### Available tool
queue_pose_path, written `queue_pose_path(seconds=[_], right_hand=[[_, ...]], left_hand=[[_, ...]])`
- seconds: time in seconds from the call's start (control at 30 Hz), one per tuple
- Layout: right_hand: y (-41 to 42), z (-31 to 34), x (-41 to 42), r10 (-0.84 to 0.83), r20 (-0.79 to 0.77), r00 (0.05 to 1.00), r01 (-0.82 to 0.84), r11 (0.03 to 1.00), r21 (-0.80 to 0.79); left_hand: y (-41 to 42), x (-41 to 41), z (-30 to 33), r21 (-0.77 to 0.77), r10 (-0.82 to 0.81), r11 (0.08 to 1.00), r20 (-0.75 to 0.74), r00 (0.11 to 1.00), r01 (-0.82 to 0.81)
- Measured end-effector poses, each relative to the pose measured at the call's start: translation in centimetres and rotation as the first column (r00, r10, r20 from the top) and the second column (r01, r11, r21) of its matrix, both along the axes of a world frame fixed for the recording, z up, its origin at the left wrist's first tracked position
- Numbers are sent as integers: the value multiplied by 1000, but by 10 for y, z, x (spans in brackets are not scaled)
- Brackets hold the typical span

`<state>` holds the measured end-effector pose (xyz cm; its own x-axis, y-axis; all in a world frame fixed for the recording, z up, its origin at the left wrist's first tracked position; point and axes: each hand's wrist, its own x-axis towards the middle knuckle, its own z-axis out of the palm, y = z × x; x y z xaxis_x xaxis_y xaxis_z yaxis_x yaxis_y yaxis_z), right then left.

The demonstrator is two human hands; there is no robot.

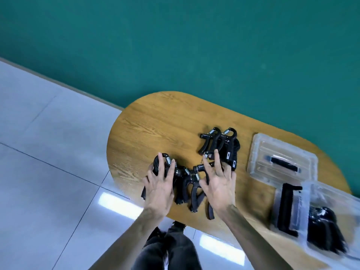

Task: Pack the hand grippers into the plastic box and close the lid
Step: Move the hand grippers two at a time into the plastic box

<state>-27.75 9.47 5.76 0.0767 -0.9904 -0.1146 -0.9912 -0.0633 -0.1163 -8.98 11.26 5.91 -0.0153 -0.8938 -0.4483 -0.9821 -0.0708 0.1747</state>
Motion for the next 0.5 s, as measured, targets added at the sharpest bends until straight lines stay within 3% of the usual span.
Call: queue_pose_path(seconds=[0.23, 0.5], right_hand=[[52, 63, -32, -217, 98, 971, 223, 973, -62], [94, 81, -113, -387, 166, 907, 407, 906, -113]], left_hand=[[25, -58, 62, -90, -99, 991, -25, 995, 97], [35, -145, 90, -196, -232, 956, -56, 971, 218]])
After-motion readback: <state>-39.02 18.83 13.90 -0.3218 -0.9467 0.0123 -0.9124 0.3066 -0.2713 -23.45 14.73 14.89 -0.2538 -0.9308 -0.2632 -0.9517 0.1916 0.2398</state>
